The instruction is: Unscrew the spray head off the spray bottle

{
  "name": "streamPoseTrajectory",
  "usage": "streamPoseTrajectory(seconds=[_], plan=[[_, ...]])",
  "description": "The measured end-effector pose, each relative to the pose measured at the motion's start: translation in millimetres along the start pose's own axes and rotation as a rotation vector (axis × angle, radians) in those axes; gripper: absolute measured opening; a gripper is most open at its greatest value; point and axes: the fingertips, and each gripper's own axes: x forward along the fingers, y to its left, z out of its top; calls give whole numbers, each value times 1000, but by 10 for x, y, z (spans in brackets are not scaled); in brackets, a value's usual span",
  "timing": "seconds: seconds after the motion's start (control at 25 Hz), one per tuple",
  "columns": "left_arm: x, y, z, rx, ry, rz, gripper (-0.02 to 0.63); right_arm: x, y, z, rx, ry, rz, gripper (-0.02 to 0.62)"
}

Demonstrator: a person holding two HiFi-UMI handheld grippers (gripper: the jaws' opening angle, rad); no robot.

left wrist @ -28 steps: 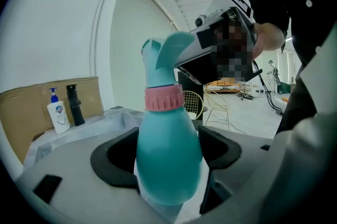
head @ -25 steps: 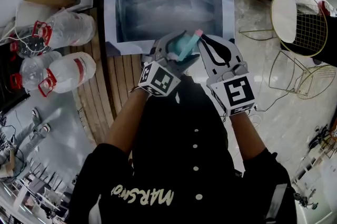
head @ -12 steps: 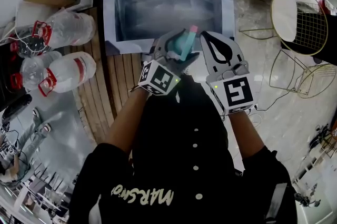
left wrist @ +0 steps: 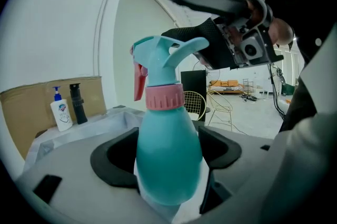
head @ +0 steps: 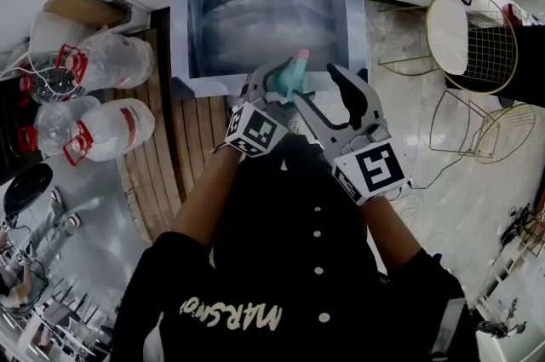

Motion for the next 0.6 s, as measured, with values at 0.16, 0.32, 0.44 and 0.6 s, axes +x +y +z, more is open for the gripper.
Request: streamPoseTrajectory(seconds=[0.16, 0.32, 0.44, 0.6], plan=[[0, -21, 3, 2, -1, 4, 371, 81, 188, -92, -8, 81, -42, 306], [8, -31, 4, 1, -3, 8, 370, 237, 204, -312, 4, 174, -110, 347], [14, -44, 15, 1, -2, 11, 370, 286, 122, -385, 3, 194, -178, 335], [6, -26, 10, -2, -2, 13, 370, 345, 127, -378, -26, 191, -206, 225]])
